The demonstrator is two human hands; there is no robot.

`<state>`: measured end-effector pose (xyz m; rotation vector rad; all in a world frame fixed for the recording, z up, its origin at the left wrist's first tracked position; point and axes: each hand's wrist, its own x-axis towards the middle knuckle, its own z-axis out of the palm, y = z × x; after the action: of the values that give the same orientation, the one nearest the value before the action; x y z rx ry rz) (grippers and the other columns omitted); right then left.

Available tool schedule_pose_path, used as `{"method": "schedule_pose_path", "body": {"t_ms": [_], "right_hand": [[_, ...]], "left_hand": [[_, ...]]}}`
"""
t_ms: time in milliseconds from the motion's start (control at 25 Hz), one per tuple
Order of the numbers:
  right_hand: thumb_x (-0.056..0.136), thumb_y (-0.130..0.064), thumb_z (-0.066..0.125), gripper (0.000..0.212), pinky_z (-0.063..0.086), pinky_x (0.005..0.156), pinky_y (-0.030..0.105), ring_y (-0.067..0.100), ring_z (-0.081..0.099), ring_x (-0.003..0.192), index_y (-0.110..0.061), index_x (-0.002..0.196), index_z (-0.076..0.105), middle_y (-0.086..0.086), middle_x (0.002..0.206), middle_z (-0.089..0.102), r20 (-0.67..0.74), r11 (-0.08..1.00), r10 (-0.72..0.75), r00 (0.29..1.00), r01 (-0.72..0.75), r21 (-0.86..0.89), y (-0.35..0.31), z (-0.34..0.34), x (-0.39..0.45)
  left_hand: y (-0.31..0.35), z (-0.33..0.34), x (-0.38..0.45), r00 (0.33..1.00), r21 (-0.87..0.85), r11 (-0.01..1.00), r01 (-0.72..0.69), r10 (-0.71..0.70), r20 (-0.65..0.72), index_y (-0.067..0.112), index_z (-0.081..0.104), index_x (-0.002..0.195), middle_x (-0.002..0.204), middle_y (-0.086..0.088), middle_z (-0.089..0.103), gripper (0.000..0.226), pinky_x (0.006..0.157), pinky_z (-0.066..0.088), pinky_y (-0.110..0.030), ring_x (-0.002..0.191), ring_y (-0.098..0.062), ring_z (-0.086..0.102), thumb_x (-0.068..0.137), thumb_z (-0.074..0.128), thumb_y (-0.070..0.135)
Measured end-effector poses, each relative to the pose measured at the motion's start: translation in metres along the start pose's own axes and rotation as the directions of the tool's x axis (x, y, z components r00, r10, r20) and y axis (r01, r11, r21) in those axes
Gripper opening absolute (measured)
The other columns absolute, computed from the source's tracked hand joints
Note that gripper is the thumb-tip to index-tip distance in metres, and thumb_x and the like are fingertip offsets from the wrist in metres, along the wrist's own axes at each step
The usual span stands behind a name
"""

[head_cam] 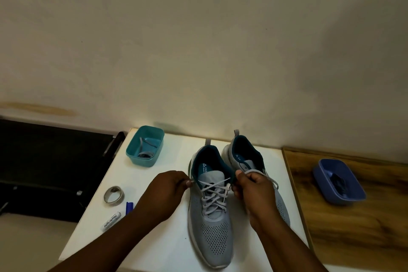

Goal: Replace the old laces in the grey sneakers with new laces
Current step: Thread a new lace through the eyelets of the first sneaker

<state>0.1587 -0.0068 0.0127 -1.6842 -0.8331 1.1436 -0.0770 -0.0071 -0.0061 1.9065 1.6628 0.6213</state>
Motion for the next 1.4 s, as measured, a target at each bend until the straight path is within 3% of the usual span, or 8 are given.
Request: {"method": "schedule_pose_path", "body": {"t_ms": [280, 480, 560, 680, 800, 1000, 1200, 1400], "right_hand": [[0.102, -0.019, 0.061, 0.024, 0.049, 0.062, 0.03, 0.026, 0.055, 0.072, 0.003, 0.096, 0.069, 0.016, 0.079, 0.062, 0.034, 0.974, 0.095, 0.995, -0.1, 0.202, -0.013, 0.006, -0.014], [0.106, -0.031, 0.052, 0.021, 0.051, 0.077, 0.017, 0.005, 0.067, 0.093, -0.033, 0.103, 0.072, -0.012, 0.098, 0.071, -0.055, 0.92, -0.39, 0.919, 0.385, -0.079, -0.021, 0.019, -0.023], [0.106, -0.031, 0.052, 0.022, 0.052, 0.078, 0.019, 0.003, 0.065, 0.095, -0.029, 0.109, 0.074, -0.014, 0.101, 0.07, 0.173, 0.704, -0.605, 0.777, 0.624, -0.339, -0.021, 0.032, -0.021], [0.102, -0.032, 0.055, 0.027, 0.05, 0.088, 0.024, 0.003, 0.06, 0.102, -0.03, 0.124, 0.071, -0.01, 0.114, 0.067, 0.569, 0.418, -0.499, 0.654, 0.757, -0.503, -0.016, 0.052, -0.021], [0.102, -0.034, 0.058, 0.026, 0.049, 0.093, 0.016, -0.001, 0.059, 0.103, -0.029, 0.126, 0.068, -0.013, 0.12, 0.063, 0.478, 0.532, -0.497, 0.724, 0.69, -0.491, -0.016, 0.043, -0.032], [0.097, -0.053, 0.061, 0.055, 0.046, 0.058, 0.029, 0.004, 0.051, 0.049, -0.015, 0.058, 0.061, -0.005, 0.051, 0.055, 0.313, 0.783, -0.267, 0.911, 0.395, -0.481, -0.01, 0.017, -0.033], [0.101, -0.027, 0.062, 0.034, 0.055, 0.068, 0.029, 0.01, 0.063, 0.065, -0.015, 0.072, 0.073, 0.008, 0.07, 0.069, 0.432, 0.93, -0.097, 0.897, 0.236, -0.282, -0.008, 0.019, -0.033], [0.106, -0.035, 0.053, 0.029, 0.054, 0.072, 0.028, 0.007, 0.064, 0.076, -0.021, 0.082, 0.063, 0.0, 0.08, 0.067, 0.416, 0.825, -0.206, 0.886, 0.386, -0.413, -0.009, 0.017, -0.033]], "left_hand": [[0.014, -0.01, 0.002, 0.994, -0.077, 0.991, 0.11, -0.11, -0.002, 0.029, 0.068, 0.084, 0.075, 0.011, 0.068, 0.02, 0.064, 0.049, -0.03, 0.069, -0.005, 0.063, 0.099, 0.057, 0.037], [0.038, -0.012, -0.011, 0.995, -0.072, 0.993, 0.094, -0.092, 0.039, 0.027, 0.066, 0.084, 0.08, 0.009, 0.068, 0.022, 0.074, 0.052, -0.03, 0.076, -0.005, 0.062, 0.1, 0.056, 0.039], [0.047, -0.012, -0.018, 0.987, -0.08, 0.993, 0.087, -0.075, 0.141, 0.028, 0.067, 0.089, 0.085, 0.008, 0.069, 0.022, 0.076, 0.053, -0.028, 0.08, -0.006, 0.063, 0.101, 0.052, 0.038], [0.052, -0.012, -0.029, 0.966, -0.031, 0.991, 0.13, -0.12, 0.228, 0.033, 0.06, 0.082, 0.085, 0.01, 0.066, 0.023, 0.074, 0.05, -0.023, 0.08, -0.006, 0.062, 0.101, 0.049, 0.029], [0.058, -0.012, -0.036, 0.978, -0.061, 0.989, 0.139, -0.127, 0.166, 0.036, 0.064, 0.097, 0.096, 0.017, 0.065, 0.018, 0.076, 0.047, -0.017, 0.085, -0.002, 0.06, 0.102, 0.049, 0.027], [0.082, 0.014, -0.045, 0.989, -0.216, 0.973, 0.084, -0.055, 0.136, 0.036, 0.071, 0.11, 0.101, 0.015, 0.072, 0.021, 0.079, 0.05, -0.017, 0.089, -0.001, 0.064, 0.101, 0.054, 0.027], [0.075, 0.0, -0.041, 0.976, -0.027, 0.999, -0.027, 0.032, 0.214, 0.042, 0.069, 0.118, 0.109, 0.018, 0.072, 0.025, 0.078, 0.046, -0.013, 0.094, 0.0, 0.064, 0.098, 0.054, 0.037], [0.061, -0.03, 0.01, 0.974, 0.271, 0.95, -0.156, 0.194, -0.119, 0.034, 0.064, 0.121, 0.115, 0.011, 0.064, 0.025, 0.078, 0.042, -0.019, 0.097, -0.007, 0.057, 0.102, 0.049, 0.04]]}}
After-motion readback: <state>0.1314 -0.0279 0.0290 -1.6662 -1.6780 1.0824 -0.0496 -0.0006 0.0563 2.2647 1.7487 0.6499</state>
